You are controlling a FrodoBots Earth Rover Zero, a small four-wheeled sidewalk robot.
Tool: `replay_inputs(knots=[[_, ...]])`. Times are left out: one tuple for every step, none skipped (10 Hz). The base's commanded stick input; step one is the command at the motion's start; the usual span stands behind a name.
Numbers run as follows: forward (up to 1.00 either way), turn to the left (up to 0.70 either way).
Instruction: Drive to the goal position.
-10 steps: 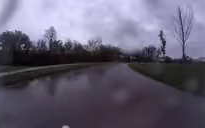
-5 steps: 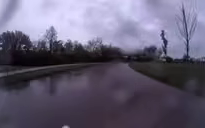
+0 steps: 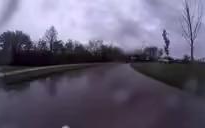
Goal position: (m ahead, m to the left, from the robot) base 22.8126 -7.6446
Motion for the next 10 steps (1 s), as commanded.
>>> replay_inputs(knots=[[0.70, 0.00], [0.70, 0.00], [0.70, 0.00], [0.70, 0.00], [0.70, 0.00], [0.70, 0.00], [0.70, 0.00], [0.70, 0.00], [0.70, 0.00], [0.70, 0.00]])
